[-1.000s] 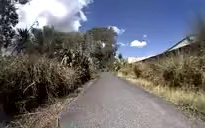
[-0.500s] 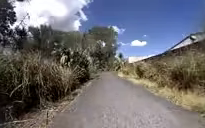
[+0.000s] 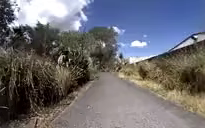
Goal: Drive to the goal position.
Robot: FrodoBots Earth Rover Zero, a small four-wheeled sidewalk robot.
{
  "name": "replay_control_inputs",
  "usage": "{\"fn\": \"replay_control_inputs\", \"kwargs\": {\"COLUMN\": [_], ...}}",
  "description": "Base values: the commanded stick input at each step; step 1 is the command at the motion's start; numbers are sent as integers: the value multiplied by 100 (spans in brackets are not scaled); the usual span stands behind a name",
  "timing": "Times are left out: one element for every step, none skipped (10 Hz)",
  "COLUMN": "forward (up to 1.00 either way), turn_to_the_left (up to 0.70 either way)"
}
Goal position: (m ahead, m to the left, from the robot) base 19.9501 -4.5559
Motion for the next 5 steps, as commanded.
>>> {"fn": "replay_control_inputs", "kwargs": {"forward": [70,70,70,70,70], "turn_to_the_left": [0,0,-1,-2,-3]}}
